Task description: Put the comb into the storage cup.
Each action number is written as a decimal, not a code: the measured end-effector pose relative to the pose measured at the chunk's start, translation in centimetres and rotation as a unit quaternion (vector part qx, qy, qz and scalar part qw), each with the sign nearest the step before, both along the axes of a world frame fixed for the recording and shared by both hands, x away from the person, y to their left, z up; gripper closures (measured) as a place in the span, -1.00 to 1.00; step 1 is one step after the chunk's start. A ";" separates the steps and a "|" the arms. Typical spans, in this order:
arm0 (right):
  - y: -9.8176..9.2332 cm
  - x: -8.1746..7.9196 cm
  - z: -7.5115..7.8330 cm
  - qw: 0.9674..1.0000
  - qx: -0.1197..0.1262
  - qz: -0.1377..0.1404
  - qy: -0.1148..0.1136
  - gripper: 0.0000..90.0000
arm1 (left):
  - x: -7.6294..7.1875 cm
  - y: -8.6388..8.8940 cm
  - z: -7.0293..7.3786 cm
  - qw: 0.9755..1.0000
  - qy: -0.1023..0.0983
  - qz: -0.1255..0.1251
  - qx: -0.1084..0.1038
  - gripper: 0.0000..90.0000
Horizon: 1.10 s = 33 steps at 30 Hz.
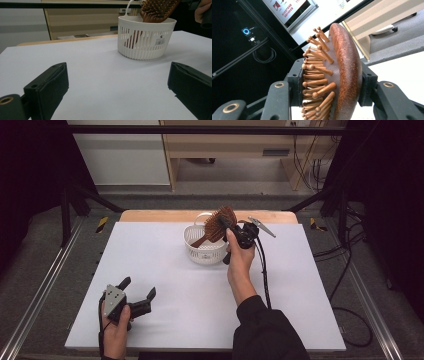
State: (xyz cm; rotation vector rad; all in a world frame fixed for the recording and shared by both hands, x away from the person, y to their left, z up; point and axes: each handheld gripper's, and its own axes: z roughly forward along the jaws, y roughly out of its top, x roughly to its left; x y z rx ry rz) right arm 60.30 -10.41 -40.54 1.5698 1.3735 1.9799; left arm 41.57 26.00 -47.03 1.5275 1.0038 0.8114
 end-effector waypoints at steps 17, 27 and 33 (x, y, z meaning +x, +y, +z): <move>-0.2 0.2 -0.8 1.000 0.002 0.002 0.009 0.12 | 0.0 0.0 0.0 1.000 0.000 -0.002 0.001 -0.93; -0.4 0.2 -0.9 1.000 0.002 0.003 0.011 0.12 | 0.0 0.0 0.0 1.000 0.001 -0.002 0.001 -0.93; -0.7 0.3 -1.0 1.000 0.000 0.011 0.014 0.10 | 0.0 0.0 0.0 1.000 0.000 -0.003 0.001 -0.93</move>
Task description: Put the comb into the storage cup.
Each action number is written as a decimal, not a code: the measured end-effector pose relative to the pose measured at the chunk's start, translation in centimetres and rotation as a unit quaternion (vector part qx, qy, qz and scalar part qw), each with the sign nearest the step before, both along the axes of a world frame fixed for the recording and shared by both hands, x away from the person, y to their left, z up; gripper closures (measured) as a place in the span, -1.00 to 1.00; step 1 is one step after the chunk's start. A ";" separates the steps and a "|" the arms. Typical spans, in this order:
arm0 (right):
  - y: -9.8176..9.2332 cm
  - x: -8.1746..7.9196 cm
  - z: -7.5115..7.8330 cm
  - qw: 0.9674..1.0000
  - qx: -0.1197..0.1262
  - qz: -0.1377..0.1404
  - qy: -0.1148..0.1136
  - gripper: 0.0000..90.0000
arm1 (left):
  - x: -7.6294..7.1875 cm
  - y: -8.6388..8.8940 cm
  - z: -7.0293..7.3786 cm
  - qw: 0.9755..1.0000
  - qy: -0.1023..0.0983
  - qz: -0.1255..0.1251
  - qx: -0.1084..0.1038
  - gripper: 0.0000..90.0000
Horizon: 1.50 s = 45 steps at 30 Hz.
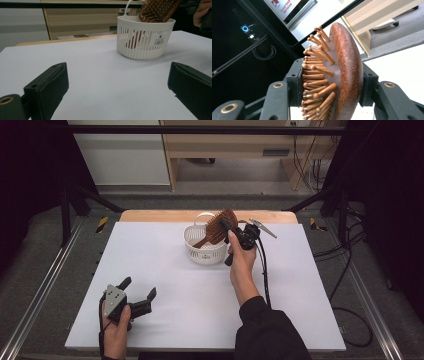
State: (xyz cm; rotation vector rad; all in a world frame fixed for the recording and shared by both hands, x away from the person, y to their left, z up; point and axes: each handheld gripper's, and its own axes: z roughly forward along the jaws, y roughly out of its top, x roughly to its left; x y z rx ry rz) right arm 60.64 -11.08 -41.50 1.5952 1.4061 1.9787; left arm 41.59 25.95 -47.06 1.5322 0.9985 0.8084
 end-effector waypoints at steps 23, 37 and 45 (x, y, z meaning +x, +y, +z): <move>-0.7 0.2 -0.1 1.000 -0.023 0.010 0.007 0.03 | 0.0 0.0 0.0 1.000 0.000 0.000 -0.001 -0.93; -0.9 0.2 -0.1 0.999 -0.037 0.014 0.010 -0.02 | 0.0 0.0 0.0 1.000 0.001 0.000 0.000 -0.93; -1.0 0.2 -0.2 0.999 -0.046 0.013 0.014 -0.06 | 0.0 0.0 0.0 1.000 0.001 0.000 0.000 -0.93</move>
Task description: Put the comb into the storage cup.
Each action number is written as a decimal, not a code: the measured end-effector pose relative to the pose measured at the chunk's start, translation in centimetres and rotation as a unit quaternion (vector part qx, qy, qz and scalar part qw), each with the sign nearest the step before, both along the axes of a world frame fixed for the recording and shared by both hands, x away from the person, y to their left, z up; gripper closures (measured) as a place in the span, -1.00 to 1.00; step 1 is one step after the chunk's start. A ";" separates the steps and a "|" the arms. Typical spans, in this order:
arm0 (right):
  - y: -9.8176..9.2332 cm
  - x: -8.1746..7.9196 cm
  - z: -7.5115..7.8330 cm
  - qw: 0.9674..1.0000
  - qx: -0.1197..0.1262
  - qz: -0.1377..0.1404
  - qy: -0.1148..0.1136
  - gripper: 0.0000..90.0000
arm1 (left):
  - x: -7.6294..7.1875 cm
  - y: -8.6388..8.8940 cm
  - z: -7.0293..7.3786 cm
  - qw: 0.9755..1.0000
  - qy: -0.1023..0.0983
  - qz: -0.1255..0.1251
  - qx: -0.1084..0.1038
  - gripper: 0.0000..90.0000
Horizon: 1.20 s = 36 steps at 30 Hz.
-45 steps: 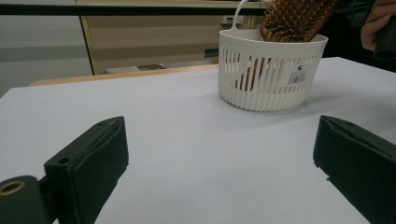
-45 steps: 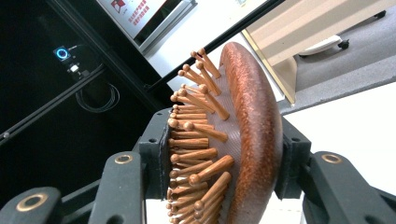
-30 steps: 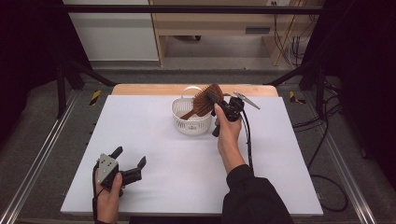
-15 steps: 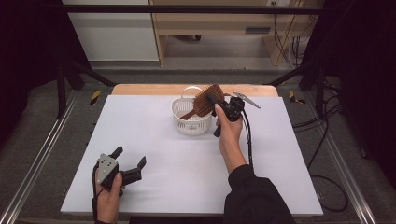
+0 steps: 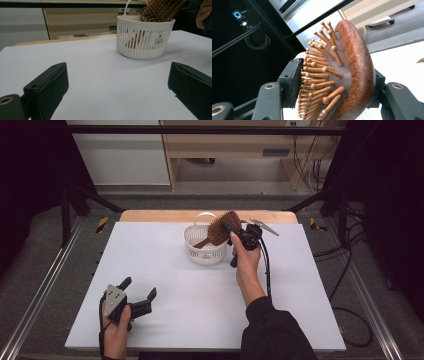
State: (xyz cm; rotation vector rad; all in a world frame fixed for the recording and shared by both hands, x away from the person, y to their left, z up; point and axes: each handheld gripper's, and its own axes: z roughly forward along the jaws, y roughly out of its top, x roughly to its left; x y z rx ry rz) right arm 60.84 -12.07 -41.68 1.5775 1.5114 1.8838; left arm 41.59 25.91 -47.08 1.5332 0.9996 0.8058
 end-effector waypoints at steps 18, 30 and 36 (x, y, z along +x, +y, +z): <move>-0.6 0.1 0.0 1.000 -0.021 -0.005 0.002 -0.11 | 0.0 -0.1 0.0 1.000 0.001 -0.002 0.000 -0.93; -0.7 0.1 0.1 0.999 -0.032 0.000 -0.001 -0.14 | 0.0 -0.1 0.0 1.000 0.001 -0.004 0.000 -0.93; -0.7 0.1 0.0 0.999 -0.036 0.000 -0.001 -0.16 | 0.0 -0.1 0.0 1.000 0.000 -0.004 0.001 -0.93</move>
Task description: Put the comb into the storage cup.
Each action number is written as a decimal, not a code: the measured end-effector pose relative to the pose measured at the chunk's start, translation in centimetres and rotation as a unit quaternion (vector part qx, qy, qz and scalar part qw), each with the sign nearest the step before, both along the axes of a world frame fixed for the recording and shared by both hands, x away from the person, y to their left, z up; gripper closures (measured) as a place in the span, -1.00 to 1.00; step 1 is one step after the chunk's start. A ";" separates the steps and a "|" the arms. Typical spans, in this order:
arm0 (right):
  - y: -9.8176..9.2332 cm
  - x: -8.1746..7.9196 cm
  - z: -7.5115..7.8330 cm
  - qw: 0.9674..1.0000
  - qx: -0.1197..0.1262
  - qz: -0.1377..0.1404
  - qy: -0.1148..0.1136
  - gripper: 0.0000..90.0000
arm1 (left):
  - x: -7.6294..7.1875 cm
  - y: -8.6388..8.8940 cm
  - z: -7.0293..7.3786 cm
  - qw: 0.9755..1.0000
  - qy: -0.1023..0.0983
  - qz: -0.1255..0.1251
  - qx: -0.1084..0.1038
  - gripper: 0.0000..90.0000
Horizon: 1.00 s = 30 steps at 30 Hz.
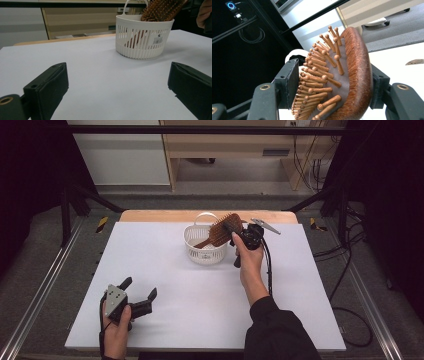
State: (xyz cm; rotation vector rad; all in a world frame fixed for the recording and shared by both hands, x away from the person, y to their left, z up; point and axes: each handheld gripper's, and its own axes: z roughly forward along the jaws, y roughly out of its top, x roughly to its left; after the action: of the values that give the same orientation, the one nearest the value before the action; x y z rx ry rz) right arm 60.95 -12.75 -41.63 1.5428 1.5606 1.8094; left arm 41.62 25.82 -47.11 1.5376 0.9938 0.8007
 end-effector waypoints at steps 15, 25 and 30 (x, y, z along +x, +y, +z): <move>-0.5 0.2 -0.2 1.000 -0.003 -0.004 0.009 -0.27 | 0.0 0.0 0.0 1.000 0.001 -0.002 0.000 -0.93; -0.4 0.0 0.0 1.000 -0.029 -0.006 0.002 -0.35 | 0.0 0.0 0.0 1.000 0.002 -0.004 0.001 -0.93; -0.5 -0.1 0.2 0.999 -0.050 -0.012 -0.007 -0.41 | 0.0 -0.1 0.0 1.000 0.002 -0.005 0.003 -0.93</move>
State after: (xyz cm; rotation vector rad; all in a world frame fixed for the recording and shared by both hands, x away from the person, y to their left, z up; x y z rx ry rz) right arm 60.84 -13.28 -41.45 1.4946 1.5946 1.6973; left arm 41.67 25.73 -47.14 1.5484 0.9872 0.7938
